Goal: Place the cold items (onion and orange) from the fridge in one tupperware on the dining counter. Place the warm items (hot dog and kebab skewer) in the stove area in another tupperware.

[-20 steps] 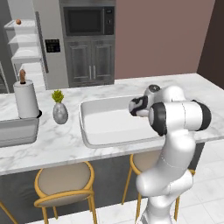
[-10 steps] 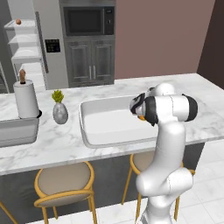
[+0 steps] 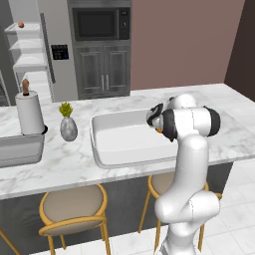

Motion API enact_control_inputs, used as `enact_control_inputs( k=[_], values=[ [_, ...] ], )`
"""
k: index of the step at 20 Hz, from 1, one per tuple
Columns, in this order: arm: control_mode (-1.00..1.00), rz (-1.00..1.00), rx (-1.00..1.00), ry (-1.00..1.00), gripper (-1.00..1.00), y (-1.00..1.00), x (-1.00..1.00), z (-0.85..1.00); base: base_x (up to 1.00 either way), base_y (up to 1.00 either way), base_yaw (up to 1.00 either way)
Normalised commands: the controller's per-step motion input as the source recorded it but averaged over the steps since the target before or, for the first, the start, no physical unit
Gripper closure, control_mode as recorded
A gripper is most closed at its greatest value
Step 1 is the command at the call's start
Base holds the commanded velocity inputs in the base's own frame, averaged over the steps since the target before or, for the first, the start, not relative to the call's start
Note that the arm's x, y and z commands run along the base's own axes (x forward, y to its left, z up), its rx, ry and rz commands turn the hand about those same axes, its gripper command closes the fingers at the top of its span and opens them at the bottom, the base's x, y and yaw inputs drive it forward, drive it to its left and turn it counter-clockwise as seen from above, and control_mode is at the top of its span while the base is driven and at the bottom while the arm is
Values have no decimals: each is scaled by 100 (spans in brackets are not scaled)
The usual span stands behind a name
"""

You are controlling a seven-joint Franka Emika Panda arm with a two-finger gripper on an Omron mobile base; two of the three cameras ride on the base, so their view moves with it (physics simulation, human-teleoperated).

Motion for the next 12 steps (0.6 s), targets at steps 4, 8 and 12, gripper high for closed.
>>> enact_control_inputs(
  k=[4, 8, 12],
  values=[
    [-100, -4, 0, -11, -100, 1, 0, 18, 0, 0, 0],
    [-100, -2, 0, -9, -100, 19, -6, 36, 0, 0, 0],
    [-100, 0, 0, 0, -100, 20, -31, 42, 0, 0, 0]
  ],
)
